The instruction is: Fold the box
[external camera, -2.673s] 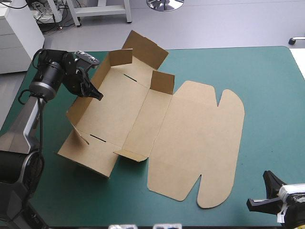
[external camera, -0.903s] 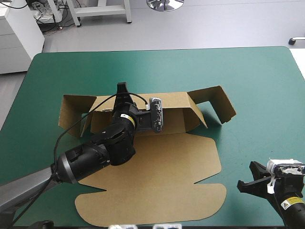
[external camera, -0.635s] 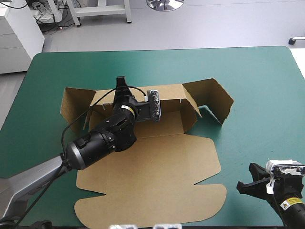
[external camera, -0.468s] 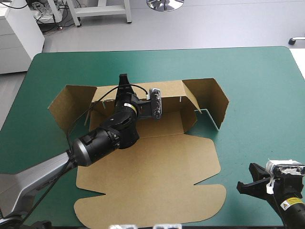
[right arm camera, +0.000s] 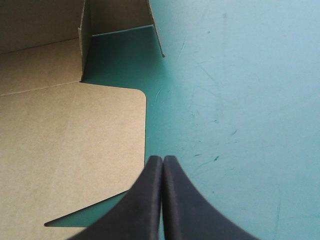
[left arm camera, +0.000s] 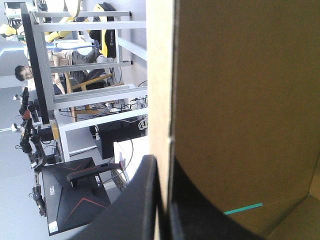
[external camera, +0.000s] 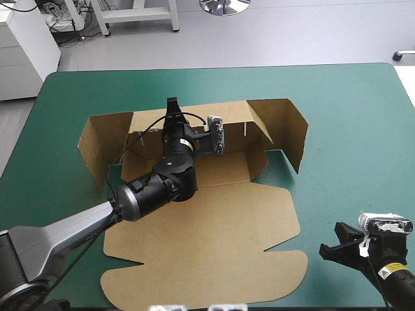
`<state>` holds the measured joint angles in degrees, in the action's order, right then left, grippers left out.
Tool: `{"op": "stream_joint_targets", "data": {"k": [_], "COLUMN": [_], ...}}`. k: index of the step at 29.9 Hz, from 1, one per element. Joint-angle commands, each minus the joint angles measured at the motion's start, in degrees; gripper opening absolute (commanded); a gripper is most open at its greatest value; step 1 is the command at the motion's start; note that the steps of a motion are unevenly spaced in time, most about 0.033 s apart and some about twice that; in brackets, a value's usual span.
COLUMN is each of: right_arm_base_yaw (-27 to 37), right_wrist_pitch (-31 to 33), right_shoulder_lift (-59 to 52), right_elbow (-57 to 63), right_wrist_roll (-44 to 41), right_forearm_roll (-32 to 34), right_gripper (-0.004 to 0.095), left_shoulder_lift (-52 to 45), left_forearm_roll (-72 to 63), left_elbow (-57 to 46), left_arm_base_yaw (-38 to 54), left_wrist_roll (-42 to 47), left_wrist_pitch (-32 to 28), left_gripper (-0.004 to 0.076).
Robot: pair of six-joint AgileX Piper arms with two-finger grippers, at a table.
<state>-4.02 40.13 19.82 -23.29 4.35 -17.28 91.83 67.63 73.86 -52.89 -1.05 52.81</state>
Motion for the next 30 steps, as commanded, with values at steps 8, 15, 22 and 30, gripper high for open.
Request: {"op": "stream_joint_targets", "data": {"k": [8, 15, 22, 30], "right_arm_base_yaw": [0.3, 0.3, 0.3, 0.3], "right_wrist_pitch": [-3.2, -0.69, 3.86, 14.71], "right_shoulder_lift": [12.75, 32.37, 53.68, 76.27], "right_elbow": [-15.99, -35.98, -58.34, -85.81], "right_wrist_roll": [4.03, 9.91, 16.17, 17.96], "right_forearm_roll": [-2.46, -2.93, -8.81, -13.64], "right_gripper": [-0.0015, -0.0017, -0.0017, -0.0017], "left_shoulder_lift": [-1.87, -1.87, -1.87, -1.87], "left_forearm_roll": [3.05, 4.19, 4.67, 5.49], "left_elbow": [1.24, 1.24, 1.24, 1.24], "left_arm_base_yaw": [-0.19, -0.19, -0.19, -0.19], "left_wrist_roll": [1.05, 1.05, 1.05, 1.05], "left_wrist_pitch": [-0.2, -0.99, -1.7, -2.18], "left_gripper": [-0.001, -0.001, -0.001, -0.001]}}
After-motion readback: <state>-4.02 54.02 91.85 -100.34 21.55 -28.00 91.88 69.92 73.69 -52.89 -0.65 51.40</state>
